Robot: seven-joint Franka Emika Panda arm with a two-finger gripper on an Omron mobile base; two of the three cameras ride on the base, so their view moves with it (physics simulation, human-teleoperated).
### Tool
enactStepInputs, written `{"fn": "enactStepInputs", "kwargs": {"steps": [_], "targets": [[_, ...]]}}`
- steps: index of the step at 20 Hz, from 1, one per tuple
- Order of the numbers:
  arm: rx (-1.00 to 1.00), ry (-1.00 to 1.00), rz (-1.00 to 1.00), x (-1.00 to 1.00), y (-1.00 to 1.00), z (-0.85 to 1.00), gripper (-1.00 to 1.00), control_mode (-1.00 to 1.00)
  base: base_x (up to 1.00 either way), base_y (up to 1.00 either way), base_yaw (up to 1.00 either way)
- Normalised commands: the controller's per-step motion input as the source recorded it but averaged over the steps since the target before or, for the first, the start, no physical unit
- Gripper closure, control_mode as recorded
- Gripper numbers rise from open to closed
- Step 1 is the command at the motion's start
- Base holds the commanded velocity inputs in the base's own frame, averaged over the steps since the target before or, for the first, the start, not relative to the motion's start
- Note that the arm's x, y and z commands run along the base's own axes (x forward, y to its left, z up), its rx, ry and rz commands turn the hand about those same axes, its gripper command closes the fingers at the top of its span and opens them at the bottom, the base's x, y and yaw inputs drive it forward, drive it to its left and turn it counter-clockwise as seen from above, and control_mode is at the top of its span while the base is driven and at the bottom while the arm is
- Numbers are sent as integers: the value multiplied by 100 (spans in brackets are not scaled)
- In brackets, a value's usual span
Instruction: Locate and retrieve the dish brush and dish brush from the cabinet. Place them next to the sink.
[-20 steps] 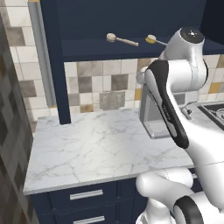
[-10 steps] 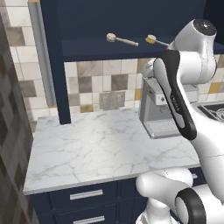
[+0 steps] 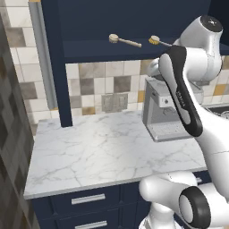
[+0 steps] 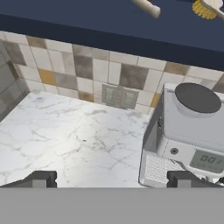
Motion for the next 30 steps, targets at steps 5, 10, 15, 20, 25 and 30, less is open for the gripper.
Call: {"fn": "enactStepInputs", "kwargs": {"steps": [5, 10, 15, 20, 25, 30], "targets": [[-1, -3, 0, 4, 0, 26, -100, -100, 0, 0, 0], [0, 0, 0, 19, -3, 21, -100, -100, 0, 0, 0], [1, -6, 0, 32, -13, 2, -100, -100, 0, 0, 0], [7, -12, 0, 15, -17, 1, -100, -100, 0, 0, 0], [2, -3, 0, 28, -17, 2, -100, -100, 0, 0, 0], [0, 1, 1, 39, -9, 11, -100, -100, 0, 0, 0]]}}
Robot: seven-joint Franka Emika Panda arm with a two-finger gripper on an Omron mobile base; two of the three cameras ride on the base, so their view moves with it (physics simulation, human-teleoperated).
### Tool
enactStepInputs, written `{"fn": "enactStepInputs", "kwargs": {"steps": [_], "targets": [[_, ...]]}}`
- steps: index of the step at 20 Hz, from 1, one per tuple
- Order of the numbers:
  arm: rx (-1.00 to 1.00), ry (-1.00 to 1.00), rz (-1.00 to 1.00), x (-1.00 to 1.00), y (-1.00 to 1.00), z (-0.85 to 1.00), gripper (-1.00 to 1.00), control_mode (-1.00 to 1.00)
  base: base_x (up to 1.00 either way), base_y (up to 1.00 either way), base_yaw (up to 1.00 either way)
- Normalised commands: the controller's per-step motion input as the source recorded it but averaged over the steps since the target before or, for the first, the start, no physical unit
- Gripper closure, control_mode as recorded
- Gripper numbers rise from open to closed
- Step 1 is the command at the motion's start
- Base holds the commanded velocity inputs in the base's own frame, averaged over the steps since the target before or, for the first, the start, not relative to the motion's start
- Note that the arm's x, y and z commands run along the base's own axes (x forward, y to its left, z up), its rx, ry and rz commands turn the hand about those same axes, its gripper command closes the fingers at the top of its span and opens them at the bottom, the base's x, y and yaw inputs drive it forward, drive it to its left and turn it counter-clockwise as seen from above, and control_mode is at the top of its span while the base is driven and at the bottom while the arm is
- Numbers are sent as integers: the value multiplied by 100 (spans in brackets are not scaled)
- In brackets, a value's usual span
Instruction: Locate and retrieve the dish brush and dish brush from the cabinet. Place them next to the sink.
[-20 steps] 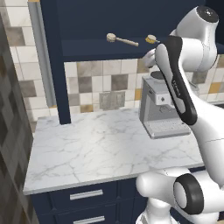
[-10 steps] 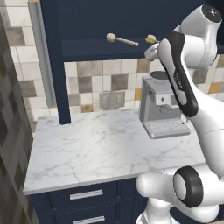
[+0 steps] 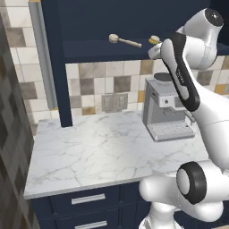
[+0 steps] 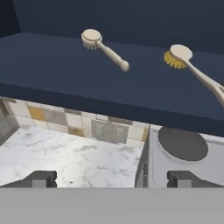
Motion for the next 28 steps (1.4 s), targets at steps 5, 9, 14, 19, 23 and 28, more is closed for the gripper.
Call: {"fn": "enactStepInputs", "kwargs": {"steps": [5, 9, 14, 19, 23, 28], "targets": [[-1, 0, 6, 34, -1, 12, -100, -100, 0, 0, 0], [0, 0, 2, 40, 0, 0, -100, -100, 0, 0, 0], [-1, 1, 0, 44, 4, 0, -100, -100, 0, 0, 0], [-2, 0, 0, 37, 11, 0, -100, -100, 0, 0, 0], [-1, 0, 0, 42, 10, 0, -100, -100, 0, 0, 0], [0, 0, 0, 37, 2, 0, -100, -100, 0, 0, 0]]}}
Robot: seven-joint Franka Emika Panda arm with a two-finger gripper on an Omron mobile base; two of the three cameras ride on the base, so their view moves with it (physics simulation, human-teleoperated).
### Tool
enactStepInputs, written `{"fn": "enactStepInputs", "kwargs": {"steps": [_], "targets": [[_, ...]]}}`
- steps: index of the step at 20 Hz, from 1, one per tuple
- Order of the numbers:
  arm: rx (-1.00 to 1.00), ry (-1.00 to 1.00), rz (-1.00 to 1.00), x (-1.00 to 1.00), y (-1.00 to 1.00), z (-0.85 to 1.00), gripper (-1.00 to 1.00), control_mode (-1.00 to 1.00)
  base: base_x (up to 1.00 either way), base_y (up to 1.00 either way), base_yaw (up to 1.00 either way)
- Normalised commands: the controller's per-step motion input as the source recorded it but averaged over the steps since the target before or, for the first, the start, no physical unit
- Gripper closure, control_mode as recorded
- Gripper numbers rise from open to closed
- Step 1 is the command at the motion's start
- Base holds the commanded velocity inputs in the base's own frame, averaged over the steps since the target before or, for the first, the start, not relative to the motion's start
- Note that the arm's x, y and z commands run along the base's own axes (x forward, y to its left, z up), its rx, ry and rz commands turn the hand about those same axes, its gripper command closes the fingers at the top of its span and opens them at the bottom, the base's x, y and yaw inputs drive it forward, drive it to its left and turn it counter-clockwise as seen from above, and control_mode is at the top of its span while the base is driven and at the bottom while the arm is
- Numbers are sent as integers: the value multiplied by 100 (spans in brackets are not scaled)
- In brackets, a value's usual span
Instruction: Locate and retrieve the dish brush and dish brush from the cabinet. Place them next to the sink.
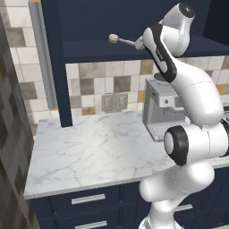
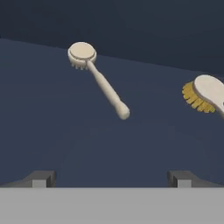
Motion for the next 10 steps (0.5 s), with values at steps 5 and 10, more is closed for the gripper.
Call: {"fn": "enactStepInputs", "kwargs": {"steps": [5, 10], "targets": [[0, 0, 0, 35, 0, -1, -100, -100, 0, 0, 0], [0, 0, 0, 30, 2, -3, -100, -100, 0, 0, 0]]}}
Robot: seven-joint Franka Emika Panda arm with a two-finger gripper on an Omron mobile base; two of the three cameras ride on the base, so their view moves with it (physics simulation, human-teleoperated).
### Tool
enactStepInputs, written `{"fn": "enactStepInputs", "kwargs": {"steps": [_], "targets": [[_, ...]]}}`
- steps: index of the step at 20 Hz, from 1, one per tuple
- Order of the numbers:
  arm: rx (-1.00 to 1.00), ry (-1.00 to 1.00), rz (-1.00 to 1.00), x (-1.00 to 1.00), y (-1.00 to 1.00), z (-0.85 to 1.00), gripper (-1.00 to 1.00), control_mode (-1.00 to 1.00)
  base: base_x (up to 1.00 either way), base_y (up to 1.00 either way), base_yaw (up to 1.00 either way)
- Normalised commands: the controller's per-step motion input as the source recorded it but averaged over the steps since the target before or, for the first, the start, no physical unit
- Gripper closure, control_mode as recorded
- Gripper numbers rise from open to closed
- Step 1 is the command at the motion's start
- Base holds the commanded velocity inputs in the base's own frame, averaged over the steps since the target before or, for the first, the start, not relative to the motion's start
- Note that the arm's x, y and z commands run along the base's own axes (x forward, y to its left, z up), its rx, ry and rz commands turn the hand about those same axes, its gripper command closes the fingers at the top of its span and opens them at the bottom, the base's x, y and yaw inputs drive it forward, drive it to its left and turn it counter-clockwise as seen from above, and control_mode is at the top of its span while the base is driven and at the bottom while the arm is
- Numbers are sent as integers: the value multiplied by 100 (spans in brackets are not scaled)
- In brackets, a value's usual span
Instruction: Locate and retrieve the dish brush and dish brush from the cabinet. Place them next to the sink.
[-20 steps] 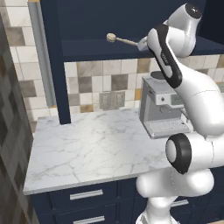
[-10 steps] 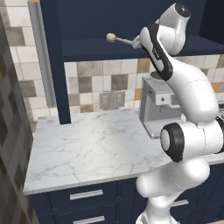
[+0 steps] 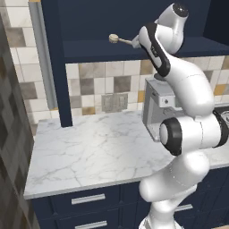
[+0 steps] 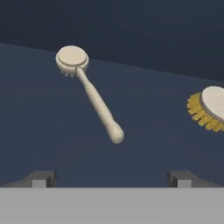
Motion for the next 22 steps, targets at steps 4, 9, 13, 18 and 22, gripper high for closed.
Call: {"fn": "enactStepInputs", "kwargs": {"steps": [4, 9, 13, 18, 22], "targets": [[-1, 0, 0, 30, 5, 0, -100, -100, 0, 0, 0], [0, 0, 0, 36, 0, -2, -100, -100, 0, 0, 0], [0, 0, 0, 37, 0, -3, -100, -100, 0, 0, 0], [0, 1, 0, 36, 2, -3, -100, -100, 0, 0, 0], [-1, 2, 0, 29, 13, -3, -100, -100, 0, 0, 0]]}}
